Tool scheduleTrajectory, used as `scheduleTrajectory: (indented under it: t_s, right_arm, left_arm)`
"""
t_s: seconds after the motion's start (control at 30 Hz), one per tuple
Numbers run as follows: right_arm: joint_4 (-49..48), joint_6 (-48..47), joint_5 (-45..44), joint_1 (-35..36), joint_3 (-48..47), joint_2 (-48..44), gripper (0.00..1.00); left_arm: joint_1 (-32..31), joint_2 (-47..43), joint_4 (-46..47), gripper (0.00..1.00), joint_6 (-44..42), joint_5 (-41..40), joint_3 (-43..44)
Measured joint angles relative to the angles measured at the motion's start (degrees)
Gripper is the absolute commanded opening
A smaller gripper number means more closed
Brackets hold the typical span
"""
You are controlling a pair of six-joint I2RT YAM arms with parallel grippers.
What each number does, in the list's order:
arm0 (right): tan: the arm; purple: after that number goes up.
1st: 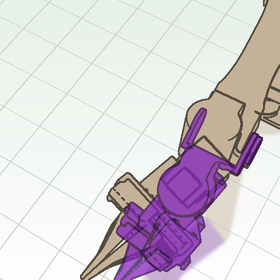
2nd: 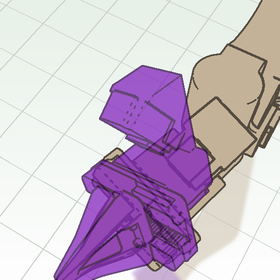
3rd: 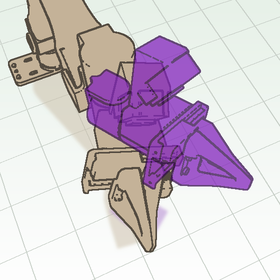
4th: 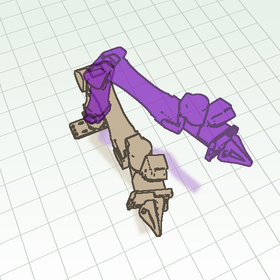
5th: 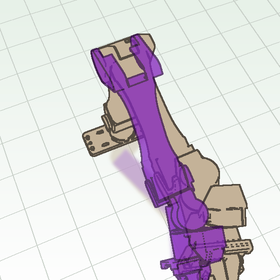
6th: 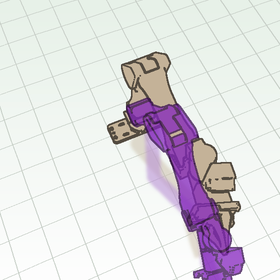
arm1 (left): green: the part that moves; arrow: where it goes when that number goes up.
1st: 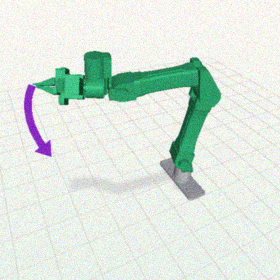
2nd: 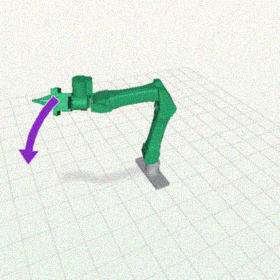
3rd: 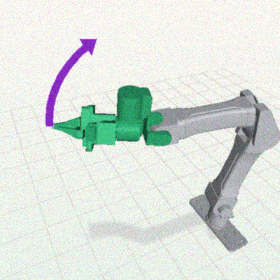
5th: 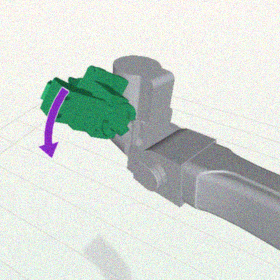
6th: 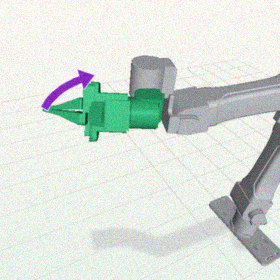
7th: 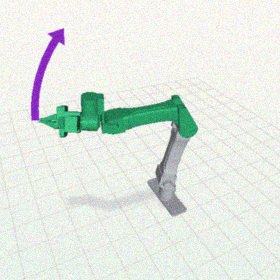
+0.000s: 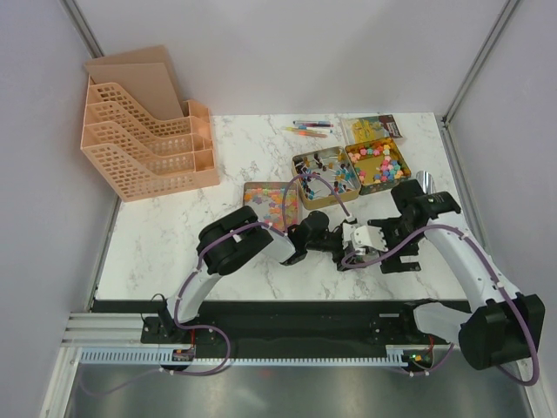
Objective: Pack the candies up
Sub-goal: Screw the bottle lid onto the packing bottle.
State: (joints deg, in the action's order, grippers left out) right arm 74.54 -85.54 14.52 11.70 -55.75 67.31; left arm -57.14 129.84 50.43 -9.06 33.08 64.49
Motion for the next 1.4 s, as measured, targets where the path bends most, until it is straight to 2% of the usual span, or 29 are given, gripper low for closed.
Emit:
scheduleTrajectory:
  t_s: [0.07, 0.17, 0.33, 0.47, 0.83, 1.17, 1.4]
  right_arm:
    - [0.7, 0.9, -0.1, -0.6, -0.1, -1.1, 0.98]
    - [2.4, 0.9, 0.2, -5.4, -3.2, -0.5, 0.98]
    - [2.5, 1.2, 5.0, -9.5, -14.2, 8.2, 0.98]
    - [1.5, -1.2, 8.9, -9.3, -17.7, 14.1, 0.98]
    - [1.5, -5.0, 11.5, -0.2, -17.9, 17.0, 0.98]
    - [1.4, -4.9, 12.2, 1.9, -12.1, 16.9, 0.98]
    - [1.2, -4.7, 12.6, 2.0, -11.8, 16.7, 0.98]
  left_arm:
    - [0.0, 0.0, 0.0, 0.02, 0.0, 0.0, 0.0]
    - [0.0, 0.0, 0.0, 0.02, -0.2, 0.0, -0.1]
    - [0.0, 0.0, 0.0, 0.02, -0.4, 0.0, -0.1]
    - [0.0, 0.0, 0.1, 0.02, -0.5, 0.1, -0.2]
    - [0.3, -0.3, 0.9, 0.02, -0.5, 0.0, -1.3]
    - [0.4, -0.4, 1.2, 0.02, -0.4, 0.1, -1.5]
    - [0.4, -0.4, 1.2, 0.02, -0.4, 0.1, -1.5]
